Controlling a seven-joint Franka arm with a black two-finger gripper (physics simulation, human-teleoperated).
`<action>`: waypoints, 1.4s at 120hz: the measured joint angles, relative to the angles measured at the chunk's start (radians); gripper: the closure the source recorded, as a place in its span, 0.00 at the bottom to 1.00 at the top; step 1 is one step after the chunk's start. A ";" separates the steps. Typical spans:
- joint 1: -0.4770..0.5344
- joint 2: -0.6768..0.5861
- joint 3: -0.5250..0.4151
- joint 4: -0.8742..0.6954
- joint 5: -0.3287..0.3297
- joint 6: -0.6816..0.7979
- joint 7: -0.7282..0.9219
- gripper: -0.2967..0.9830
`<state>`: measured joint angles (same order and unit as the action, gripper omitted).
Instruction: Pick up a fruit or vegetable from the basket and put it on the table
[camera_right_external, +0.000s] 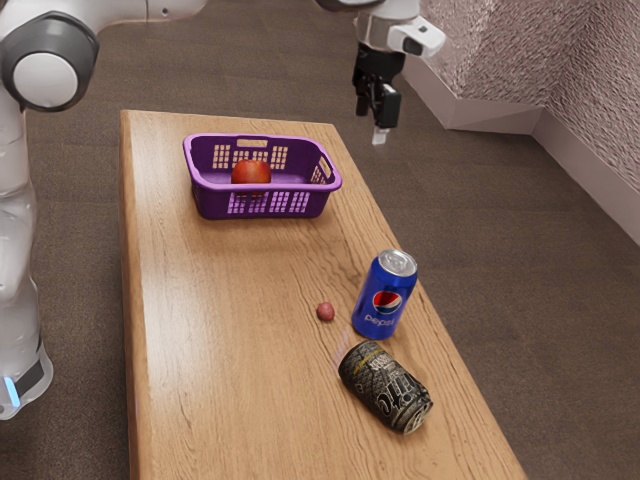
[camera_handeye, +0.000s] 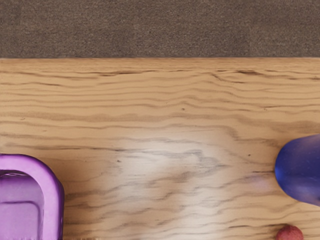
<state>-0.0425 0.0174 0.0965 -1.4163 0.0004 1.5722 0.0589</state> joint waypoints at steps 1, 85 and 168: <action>0.002 0.000 0.000 0.000 0.000 0.000 0.001 0.23; 0.081 0.058 0.262 0.016 -0.020 0.001 0.039 0.23; 0.037 -0.215 0.282 -0.522 0.042 0.219 0.048 0.23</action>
<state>-0.0053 -0.1975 0.3789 -1.9385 0.0425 1.7916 0.1071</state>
